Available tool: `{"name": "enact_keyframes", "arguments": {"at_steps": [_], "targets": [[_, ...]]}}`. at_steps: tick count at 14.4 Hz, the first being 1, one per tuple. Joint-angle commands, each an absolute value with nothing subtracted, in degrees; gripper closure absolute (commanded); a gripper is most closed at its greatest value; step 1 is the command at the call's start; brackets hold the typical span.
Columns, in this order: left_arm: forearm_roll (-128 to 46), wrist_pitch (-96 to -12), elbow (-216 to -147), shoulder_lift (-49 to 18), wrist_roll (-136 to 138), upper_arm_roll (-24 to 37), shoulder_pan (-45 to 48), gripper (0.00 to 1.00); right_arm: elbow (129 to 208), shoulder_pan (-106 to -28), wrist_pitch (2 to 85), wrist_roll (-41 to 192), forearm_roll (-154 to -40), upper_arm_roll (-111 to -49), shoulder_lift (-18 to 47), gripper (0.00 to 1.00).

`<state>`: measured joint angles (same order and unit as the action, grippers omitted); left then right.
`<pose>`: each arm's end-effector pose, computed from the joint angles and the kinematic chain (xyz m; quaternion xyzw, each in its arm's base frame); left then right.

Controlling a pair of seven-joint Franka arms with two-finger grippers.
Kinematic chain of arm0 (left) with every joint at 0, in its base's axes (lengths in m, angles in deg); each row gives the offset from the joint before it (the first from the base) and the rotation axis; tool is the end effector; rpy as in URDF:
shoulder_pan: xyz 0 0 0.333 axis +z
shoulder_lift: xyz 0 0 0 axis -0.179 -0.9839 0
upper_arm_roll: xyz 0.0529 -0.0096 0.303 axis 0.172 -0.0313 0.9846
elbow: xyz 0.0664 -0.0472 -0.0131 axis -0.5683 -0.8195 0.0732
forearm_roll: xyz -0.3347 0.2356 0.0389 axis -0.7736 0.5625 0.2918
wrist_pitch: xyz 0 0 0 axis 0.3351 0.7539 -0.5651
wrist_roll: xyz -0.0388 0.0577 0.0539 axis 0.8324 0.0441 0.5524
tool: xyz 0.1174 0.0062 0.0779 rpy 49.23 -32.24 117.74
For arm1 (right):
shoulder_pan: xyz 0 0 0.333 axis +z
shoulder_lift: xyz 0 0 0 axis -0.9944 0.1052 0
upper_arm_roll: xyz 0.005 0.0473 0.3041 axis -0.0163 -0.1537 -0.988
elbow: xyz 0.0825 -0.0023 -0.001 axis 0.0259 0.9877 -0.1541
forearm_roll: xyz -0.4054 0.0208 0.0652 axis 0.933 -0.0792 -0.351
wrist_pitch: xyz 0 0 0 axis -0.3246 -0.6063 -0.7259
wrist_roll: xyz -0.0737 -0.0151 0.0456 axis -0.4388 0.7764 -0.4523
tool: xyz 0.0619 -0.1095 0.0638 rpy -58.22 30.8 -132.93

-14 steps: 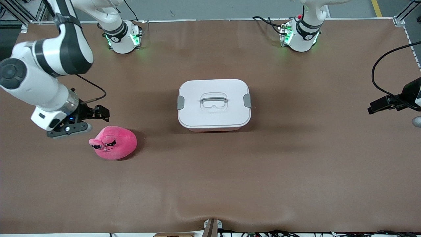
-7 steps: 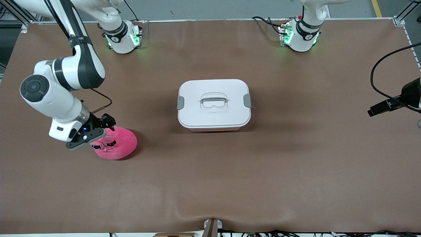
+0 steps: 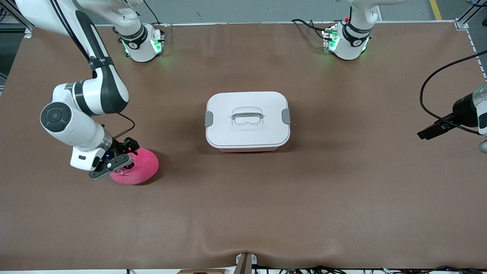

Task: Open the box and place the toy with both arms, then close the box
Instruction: 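Reach the right gripper down and grasp the pink plush toy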

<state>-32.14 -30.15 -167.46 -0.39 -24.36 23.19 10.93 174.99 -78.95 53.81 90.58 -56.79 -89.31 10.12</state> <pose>0.6267 -0.0099 0.5169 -0.9634 -0.2669 0.0255 0.0021 0.6430 0.0940 0.3013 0.9643 0.2639 0.0122 0.0156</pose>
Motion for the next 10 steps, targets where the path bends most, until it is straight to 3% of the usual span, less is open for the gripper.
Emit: {"name": "enact_keyframes", "arguments": {"at_steps": [1, 10], "targets": [[-31.9, -28.8, -166.1, -1.4, -30.3, 23.2, 9.3, 0.00, 175.0, -78.5, 54.3, 91.0, -55.8, -89.2, 10.6, 0.00], [-32.0, -28.7, -166.1, -2.8, -51.0, 23.2, -0.4, 0.00, 175.1, -77.5, 54.8, 91.1, -55.4, -89.2, 12.6, 0.00]]}}
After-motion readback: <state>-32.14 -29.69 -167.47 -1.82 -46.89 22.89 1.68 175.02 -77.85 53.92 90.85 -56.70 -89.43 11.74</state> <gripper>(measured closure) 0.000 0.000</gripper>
